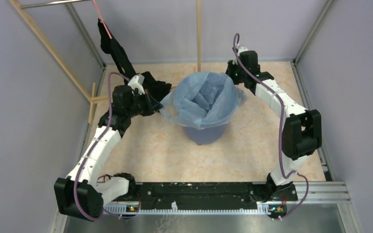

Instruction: Put the trash bags into the trash bin

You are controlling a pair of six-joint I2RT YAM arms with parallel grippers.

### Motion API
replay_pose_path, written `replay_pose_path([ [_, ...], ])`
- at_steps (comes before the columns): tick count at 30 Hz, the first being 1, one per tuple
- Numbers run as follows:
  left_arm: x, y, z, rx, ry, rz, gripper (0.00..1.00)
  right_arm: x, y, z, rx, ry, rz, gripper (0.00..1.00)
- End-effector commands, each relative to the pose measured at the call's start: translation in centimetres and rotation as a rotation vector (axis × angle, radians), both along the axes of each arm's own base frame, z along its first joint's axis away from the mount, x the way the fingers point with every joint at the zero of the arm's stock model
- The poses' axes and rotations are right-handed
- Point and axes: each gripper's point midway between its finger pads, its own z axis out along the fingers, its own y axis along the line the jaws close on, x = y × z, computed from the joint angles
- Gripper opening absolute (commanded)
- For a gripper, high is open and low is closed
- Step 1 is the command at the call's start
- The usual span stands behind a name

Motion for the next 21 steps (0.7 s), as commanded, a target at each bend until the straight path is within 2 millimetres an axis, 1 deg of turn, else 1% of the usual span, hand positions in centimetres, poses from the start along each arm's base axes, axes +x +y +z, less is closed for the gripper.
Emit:
replay_pose_path([
  [1,0.7,-0.3,3.5,-0.016,-0.091,-0.024,0.0,-0.9,-1.9,-4.1,-0.035,0.069,-0.058,0.0],
  [3,0.8,-0.3,2.8,-0.01,-0.08,-0.023,0.0,-1.6,-2.5,-5.2,-0.043,0.091,-0.068,0.0],
  [4,0.8,-0.3,2.1,-0.008,-0.065,-0.023,0.0,-1.9,-2.7,-5.5,-0.046,0.099,-0.07,0.0],
  [6,0.5,-0.5,0.4,-0.006,-0.025,-0.031,0.0,-2.5,-2.7,-5.0,-0.042,0.096,-0.064,0.0],
  [8,0.1,-0.6,-1.1,-0.008,0.009,-0.038,0.0,-2.7,-2.5,-3.7,-0.024,0.072,-0.054,0.0],
  [10,-0.3,-0.6,-2.1,-0.004,0.027,-0.037,0.0,-2.7,-2.2,-1.9,0.0,0.044,-0.042,0.0],
  [12,-0.7,-0.4,-2.7,0.002,0.037,-0.034,0.0,-2.8,-1.7,-0.1,0.029,0.018,-0.026,0.0],
  [14,-1.1,-0.3,-3.1,0.01,0.042,-0.029,0.0,-3.0,-1.5,1.2,0.054,-0.003,-0.016,0.0],
  [15,-1.2,-0.2,-3.3,0.014,0.045,-0.029,0.0,-3.1,-1.4,1.5,0.061,-0.01,-0.015,0.0],
  [16,-1.4,-0.2,-3.5,0.017,0.049,-0.031,0.0,-3.1,-1.5,1.5,0.063,-0.016,-0.018,0.0],
  [18,-1.8,-0.4,-3.6,0.014,0.055,-0.045,0.0,-3.3,-2.0,0.4,0.052,-0.005,-0.047,0.0],
  [21,-2.4,-1.2,-2.8,-0.01,0.043,-0.099,0.0,-4.3,-2.8,-3.1,0.026,0.055,-0.078,0.0],
])
